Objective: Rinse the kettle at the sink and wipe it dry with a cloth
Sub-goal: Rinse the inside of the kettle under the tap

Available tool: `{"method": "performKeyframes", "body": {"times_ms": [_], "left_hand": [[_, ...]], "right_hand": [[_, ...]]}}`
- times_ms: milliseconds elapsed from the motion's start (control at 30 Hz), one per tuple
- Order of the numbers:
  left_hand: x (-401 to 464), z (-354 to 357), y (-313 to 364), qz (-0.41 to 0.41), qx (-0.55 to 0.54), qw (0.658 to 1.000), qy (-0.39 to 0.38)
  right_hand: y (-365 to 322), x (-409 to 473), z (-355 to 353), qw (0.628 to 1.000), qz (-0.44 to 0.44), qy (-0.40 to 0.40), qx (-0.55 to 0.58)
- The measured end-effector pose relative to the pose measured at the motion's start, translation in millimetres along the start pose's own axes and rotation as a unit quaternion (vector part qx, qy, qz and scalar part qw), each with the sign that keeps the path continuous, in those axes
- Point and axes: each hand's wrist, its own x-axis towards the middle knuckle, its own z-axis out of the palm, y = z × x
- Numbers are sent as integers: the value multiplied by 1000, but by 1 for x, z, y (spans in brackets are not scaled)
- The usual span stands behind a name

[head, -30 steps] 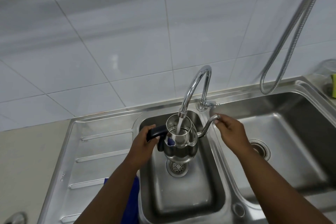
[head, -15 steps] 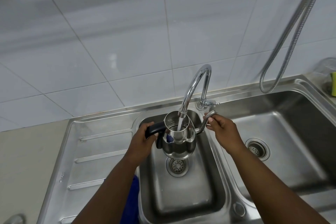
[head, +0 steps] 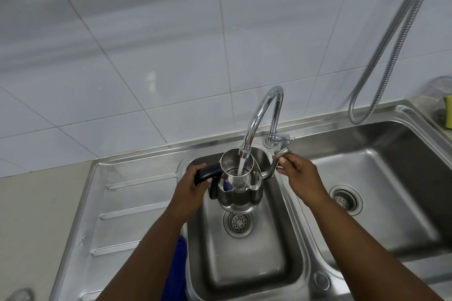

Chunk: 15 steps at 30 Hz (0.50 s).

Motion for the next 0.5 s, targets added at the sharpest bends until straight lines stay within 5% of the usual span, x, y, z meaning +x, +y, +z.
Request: {"method": "performKeyframes", "body": {"times_ms": [500], "left_hand": [[-2,-1,3,-4,-9,1000,2]], "right_hand": [[-5,-3,0,1000,-2,-2,4]]}}
